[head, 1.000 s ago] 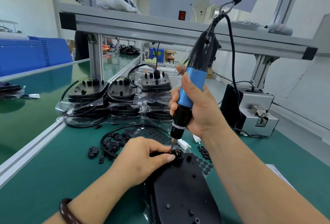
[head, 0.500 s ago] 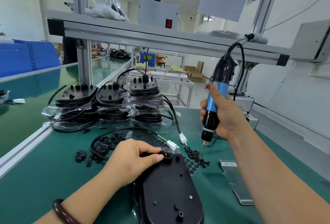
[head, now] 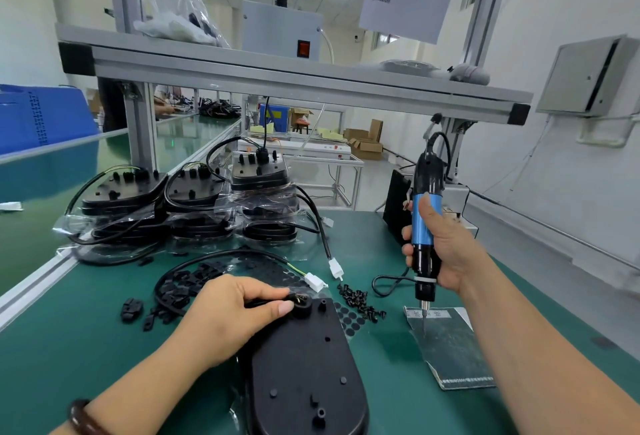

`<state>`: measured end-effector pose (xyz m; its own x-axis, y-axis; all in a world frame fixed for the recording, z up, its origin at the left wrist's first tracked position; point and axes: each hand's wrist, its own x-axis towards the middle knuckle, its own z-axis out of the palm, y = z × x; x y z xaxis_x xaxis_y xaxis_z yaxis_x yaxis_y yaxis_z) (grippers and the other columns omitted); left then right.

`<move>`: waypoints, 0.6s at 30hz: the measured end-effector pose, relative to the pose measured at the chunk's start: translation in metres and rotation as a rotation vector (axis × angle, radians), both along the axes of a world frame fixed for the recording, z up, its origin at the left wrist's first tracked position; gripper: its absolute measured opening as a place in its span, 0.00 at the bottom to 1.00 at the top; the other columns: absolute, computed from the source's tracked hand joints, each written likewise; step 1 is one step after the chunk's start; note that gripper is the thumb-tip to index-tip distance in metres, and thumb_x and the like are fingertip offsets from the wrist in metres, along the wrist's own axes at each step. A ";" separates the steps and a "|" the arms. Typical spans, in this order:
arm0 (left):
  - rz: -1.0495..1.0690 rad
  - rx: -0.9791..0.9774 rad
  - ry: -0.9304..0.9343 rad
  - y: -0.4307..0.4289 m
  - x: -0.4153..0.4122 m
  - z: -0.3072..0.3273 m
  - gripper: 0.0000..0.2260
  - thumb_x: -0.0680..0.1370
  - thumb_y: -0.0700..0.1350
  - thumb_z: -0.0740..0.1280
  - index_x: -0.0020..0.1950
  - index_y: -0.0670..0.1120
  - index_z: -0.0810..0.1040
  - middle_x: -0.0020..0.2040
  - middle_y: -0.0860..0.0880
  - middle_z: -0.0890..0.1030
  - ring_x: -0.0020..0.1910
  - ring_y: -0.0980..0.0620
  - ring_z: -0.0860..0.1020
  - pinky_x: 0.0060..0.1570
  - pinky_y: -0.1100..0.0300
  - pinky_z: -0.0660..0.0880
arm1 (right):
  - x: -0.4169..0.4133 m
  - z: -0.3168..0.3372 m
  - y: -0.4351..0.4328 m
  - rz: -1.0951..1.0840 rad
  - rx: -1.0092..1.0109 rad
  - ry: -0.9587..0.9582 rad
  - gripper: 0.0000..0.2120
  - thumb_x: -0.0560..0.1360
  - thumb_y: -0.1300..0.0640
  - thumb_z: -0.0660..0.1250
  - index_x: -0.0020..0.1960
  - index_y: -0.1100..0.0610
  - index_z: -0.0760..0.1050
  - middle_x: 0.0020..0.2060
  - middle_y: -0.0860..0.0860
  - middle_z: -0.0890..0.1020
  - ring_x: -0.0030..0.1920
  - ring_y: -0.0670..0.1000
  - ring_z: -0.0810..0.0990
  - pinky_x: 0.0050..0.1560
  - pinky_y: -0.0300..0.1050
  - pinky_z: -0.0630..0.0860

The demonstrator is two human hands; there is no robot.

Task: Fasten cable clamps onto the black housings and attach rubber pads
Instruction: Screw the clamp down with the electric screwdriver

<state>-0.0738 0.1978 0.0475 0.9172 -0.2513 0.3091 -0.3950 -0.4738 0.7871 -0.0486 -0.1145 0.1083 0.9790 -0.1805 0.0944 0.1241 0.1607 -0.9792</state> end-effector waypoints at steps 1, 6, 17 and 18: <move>-0.003 -0.005 0.002 0.000 0.000 0.000 0.06 0.68 0.54 0.76 0.41 0.65 0.83 0.42 0.66 0.83 0.46 0.68 0.80 0.42 0.78 0.70 | 0.001 -0.002 -0.002 -0.003 0.002 0.010 0.40 0.64 0.35 0.70 0.67 0.58 0.67 0.33 0.54 0.78 0.27 0.52 0.75 0.26 0.43 0.75; -0.011 -0.011 0.001 0.001 0.000 -0.001 0.06 0.68 0.54 0.76 0.42 0.65 0.83 0.43 0.67 0.83 0.46 0.69 0.79 0.41 0.79 0.69 | 0.006 -0.010 -0.012 0.009 0.015 0.046 0.36 0.64 0.34 0.69 0.64 0.54 0.68 0.33 0.54 0.78 0.28 0.53 0.77 0.27 0.44 0.76; -0.003 -0.012 0.001 0.000 0.001 -0.001 0.06 0.68 0.55 0.76 0.42 0.65 0.83 0.42 0.67 0.82 0.46 0.69 0.79 0.47 0.72 0.71 | 0.019 -0.021 -0.030 -0.155 -0.053 0.076 0.37 0.60 0.27 0.66 0.52 0.57 0.73 0.33 0.54 0.78 0.28 0.52 0.78 0.30 0.46 0.79; -0.002 -0.012 0.005 0.000 0.001 -0.001 0.06 0.68 0.54 0.76 0.43 0.64 0.84 0.42 0.67 0.83 0.46 0.69 0.79 0.47 0.71 0.71 | 0.019 -0.021 -0.032 -0.186 -0.075 0.088 0.37 0.58 0.25 0.66 0.50 0.56 0.74 0.31 0.53 0.77 0.27 0.50 0.77 0.31 0.45 0.77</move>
